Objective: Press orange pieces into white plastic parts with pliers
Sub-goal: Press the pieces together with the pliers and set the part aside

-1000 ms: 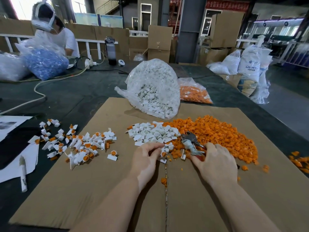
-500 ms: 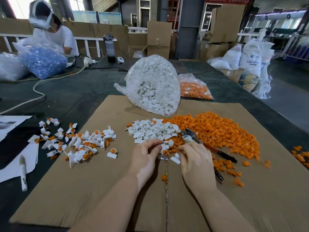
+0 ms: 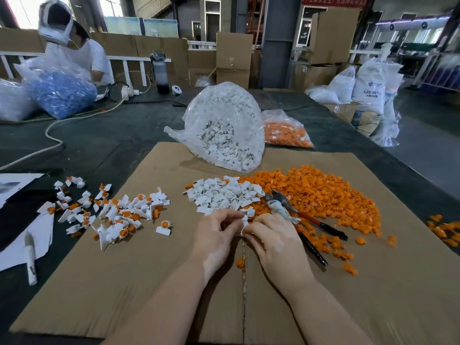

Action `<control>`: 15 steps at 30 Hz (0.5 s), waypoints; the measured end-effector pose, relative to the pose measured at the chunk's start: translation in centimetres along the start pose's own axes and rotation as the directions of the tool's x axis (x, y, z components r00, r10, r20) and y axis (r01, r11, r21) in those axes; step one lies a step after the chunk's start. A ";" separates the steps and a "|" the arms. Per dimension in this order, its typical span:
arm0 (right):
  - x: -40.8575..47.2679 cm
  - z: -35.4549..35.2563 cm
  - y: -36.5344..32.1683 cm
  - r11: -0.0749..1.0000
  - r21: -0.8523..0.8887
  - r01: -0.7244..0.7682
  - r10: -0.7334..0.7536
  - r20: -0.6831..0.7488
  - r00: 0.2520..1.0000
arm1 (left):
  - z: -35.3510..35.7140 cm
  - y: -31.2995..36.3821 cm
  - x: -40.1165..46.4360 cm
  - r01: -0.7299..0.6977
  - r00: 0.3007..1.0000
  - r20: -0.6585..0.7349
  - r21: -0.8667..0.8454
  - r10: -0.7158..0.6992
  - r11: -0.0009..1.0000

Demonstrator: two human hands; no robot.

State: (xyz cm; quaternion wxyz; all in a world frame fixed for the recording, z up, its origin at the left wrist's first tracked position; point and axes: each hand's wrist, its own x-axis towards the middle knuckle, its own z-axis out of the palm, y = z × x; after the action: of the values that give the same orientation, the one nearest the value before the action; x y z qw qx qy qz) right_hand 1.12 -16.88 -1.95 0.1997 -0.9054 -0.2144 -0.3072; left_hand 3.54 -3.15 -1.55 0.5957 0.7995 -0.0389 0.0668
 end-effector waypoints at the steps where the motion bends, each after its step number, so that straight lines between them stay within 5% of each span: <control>1: 0.0 0.1 0.0 1.000 -0.017 -0.008 0.008 0.003 1.000 | 0.0 0.0 0.0 -0.002 1.000 0.002 0.013 0.002 1.000; 7: -0.3 0.0 0.3 0.966 -0.165 -0.201 0.188 -0.094 0.978 | 0.0 -0.2 -0.2 0.032 0.990 -0.133 -0.056 -0.040 0.998; 15: -0.3 0.5 0.5 0.954 -0.240 -0.178 0.165 -0.074 0.984 | -3.2 -1.1 0.6 0.120 0.918 -0.386 0.049 -0.092 0.992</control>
State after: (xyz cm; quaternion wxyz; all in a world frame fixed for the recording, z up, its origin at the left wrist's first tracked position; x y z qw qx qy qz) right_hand 1.36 -17.15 -2.64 0.1176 -0.9297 -0.0901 -0.3371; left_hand 4.13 0.22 -1.59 0.5654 0.7928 0.1242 0.1906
